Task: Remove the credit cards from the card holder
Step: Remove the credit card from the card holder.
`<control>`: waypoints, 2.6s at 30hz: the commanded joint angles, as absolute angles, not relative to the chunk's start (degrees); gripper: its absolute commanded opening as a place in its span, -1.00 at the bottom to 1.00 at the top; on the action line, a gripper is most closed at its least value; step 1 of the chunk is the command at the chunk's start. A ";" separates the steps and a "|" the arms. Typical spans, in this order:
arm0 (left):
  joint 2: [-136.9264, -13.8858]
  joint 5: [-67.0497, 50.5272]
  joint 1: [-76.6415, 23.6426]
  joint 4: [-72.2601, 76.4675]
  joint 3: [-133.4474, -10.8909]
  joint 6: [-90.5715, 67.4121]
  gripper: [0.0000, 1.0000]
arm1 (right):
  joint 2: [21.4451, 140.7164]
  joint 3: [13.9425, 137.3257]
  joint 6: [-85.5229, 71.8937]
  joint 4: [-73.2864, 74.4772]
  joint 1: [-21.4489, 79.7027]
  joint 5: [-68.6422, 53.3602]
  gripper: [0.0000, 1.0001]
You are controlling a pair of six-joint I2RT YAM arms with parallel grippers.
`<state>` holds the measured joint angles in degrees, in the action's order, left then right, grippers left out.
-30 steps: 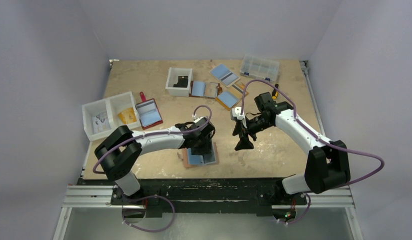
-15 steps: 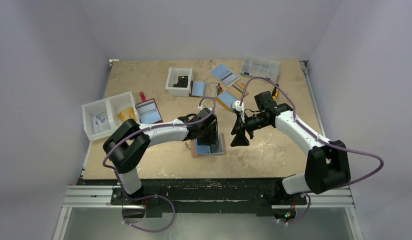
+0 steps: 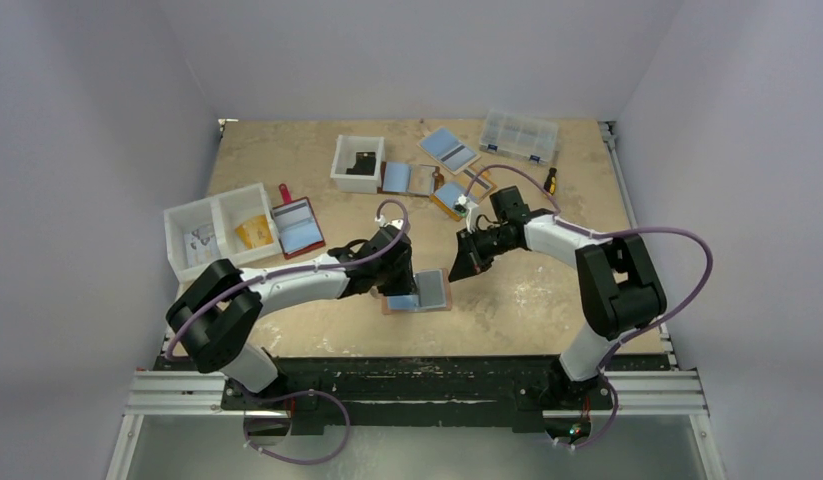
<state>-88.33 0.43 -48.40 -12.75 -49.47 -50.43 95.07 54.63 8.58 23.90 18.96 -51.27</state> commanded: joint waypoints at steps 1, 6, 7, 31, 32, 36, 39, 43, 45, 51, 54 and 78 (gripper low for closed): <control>-90.53 0.81 -47.42 -9.72 -49.64 -50.77 -0.78 | 96.13 56.53 0.87 19.86 21.77 -44.38 -1.00; -93.32 0.71 -47.33 -10.01 -51.19 -50.32 -0.85 | 97.11 55.95 -2.31 18.02 24.07 -37.77 -1.00; -93.68 0.66 -47.36 -10.02 -51.19 -50.29 -0.85 | 97.50 56.05 -2.74 18.02 24.34 -36.92 -1.00; -97.73 -2.00 -47.04 -8.83 -51.80 -48.80 -0.86 | 102.04 59.11 -2.76 19.54 29.16 -31.61 -0.94; -97.81 -2.16 -47.02 -8.67 -51.77 -48.80 -0.86 | 102.04 59.27 -2.81 19.56 29.20 -32.97 -0.88; -98.08 -2.85 -47.02 -8.06 -51.71 -49.02 -0.85 | 101.75 59.75 -2.98 19.44 29.44 -37.40 -0.80; -98.17 -2.99 -47.05 -7.86 -51.62 -49.12 -0.84 | 101.20 59.85 -3.16 19.33 29.69 -40.13 -0.80; -98.17 -3.14 -46.98 -7.57 -51.62 -49.50 -0.84 | 100.72 59.68 -2.76 19.34 30.13 -43.25 -0.75; -98.00 -3.44 -46.87 -7.29 -51.47 -49.78 -0.82 | 100.47 59.74 -2.39 19.54 30.26 -44.63 -0.65; -96.56 -5.42 -45.92 -4.76 -49.62 -51.80 -0.75 | 100.18 59.94 -1.90 19.85 30.76 -47.28 -0.45; -95.00 -6.75 -45.24 -2.76 -48.16 -53.50 -0.70 | 100.71 60.15 -1.95 19.84 31.08 -46.39 -0.44; -81.85 -15.61 -38.89 11.15 -34.06 -65.21 -0.09 | 106.65 63.90 -1.32 22.22 33.77 -39.65 -0.31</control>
<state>-84.20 -12.78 -39.90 3.44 -36.62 -61.76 106.43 62.17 -2.31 21.74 32.97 -41.01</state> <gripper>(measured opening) 0.451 0.340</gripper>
